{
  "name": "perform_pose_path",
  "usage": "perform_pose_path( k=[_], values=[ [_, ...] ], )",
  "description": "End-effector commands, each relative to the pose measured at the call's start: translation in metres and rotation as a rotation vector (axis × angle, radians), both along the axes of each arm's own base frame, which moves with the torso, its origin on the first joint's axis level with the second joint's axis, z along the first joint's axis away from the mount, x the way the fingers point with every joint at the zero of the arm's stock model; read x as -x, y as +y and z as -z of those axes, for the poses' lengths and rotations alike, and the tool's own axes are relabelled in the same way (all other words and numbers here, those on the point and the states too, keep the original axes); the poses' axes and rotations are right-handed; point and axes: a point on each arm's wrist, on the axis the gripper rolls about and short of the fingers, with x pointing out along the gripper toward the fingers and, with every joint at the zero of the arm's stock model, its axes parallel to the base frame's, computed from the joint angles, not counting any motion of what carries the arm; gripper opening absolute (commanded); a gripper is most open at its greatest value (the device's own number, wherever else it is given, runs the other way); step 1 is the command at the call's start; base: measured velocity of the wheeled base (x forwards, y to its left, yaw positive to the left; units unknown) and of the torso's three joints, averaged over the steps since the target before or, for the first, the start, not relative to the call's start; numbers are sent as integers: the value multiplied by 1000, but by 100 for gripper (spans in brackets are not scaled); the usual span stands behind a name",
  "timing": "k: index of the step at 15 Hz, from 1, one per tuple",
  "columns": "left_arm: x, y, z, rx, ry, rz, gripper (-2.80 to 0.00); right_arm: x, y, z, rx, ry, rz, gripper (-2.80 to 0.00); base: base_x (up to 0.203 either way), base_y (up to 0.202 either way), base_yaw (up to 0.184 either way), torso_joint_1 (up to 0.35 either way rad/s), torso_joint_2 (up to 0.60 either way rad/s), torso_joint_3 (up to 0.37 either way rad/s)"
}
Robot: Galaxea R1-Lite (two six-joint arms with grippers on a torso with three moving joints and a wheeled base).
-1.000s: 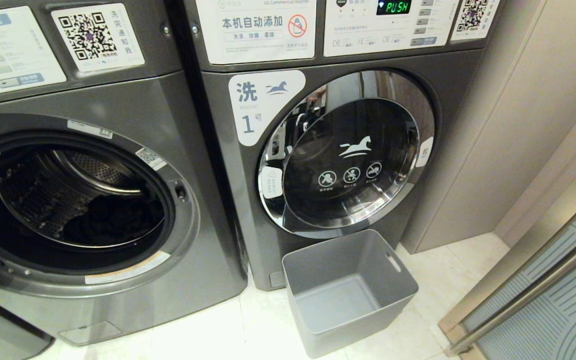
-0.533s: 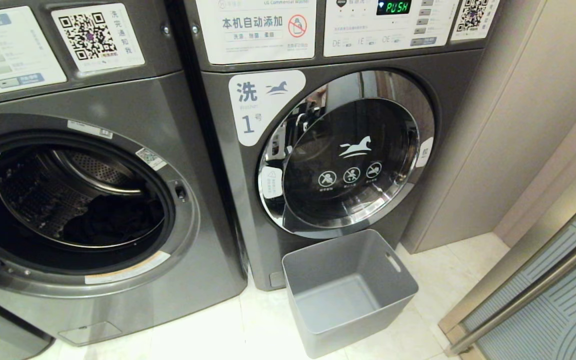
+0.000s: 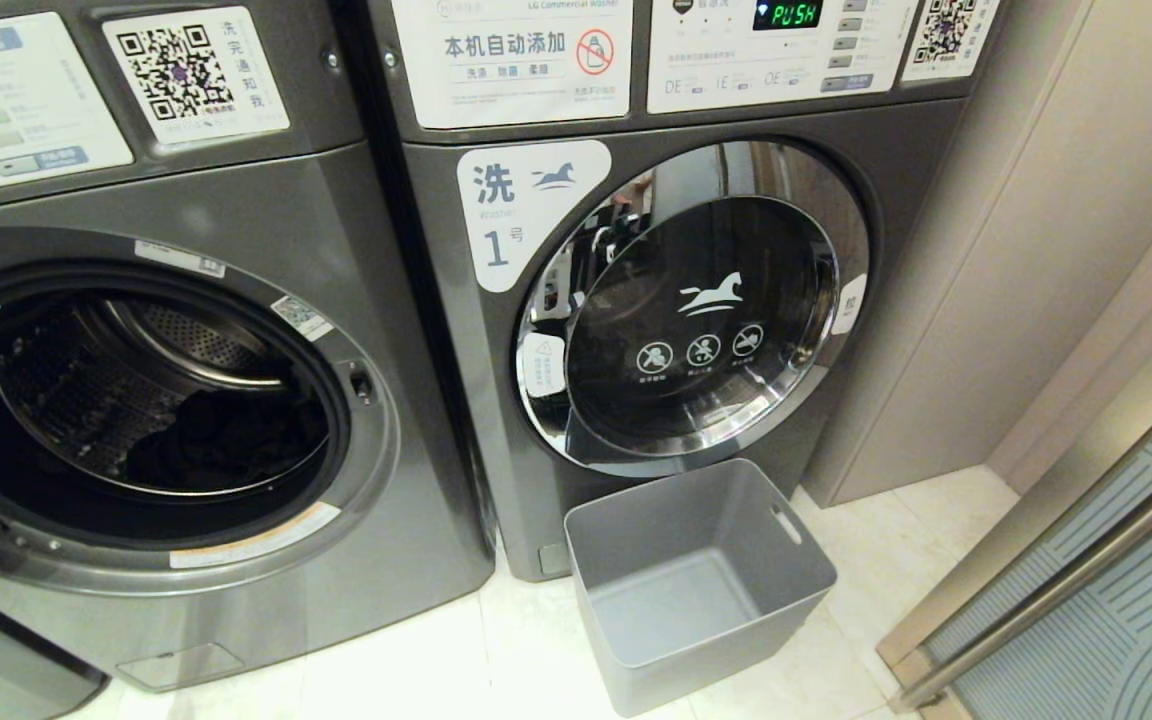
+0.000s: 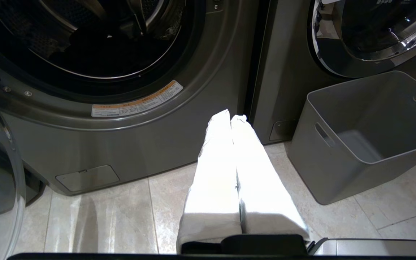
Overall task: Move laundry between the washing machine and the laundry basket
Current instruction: Pick a cloth and place it into the basket
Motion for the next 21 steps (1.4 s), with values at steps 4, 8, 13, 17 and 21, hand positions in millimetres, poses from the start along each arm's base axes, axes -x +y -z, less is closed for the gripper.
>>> perform_pose_path(
  k=[4, 8, 13, 17, 21],
  values=[
    [0, 0, 0, 0, -1, -1, -280, 0, 0, 0, 5, 0, -1, -280, 0, 0, 0, 0, 0, 0],
    [0, 0, 0, 0, -1, 1, -280, 0, 0, 0, 5, 0, -1, -280, 1, -6, 110, 2, 3, 3],
    [0, 0, 0, 1, -1, -1, -280, 0, 0, 0, 3, 2, 0, -280, 1, -9, 173, 0, 0, 5],
    [0, 0, 0, 1, -1, 0, -280, 0, 0, 0, -3, 0, 2, -280, 2, -3, 94, 3, 0, 2],
    [0, 0, 0, 1, -1, -1, -280, 0, 0, 0, -2, 0, 1, -280, 0, 0, 0, 0, 0, 0]
  ],
)
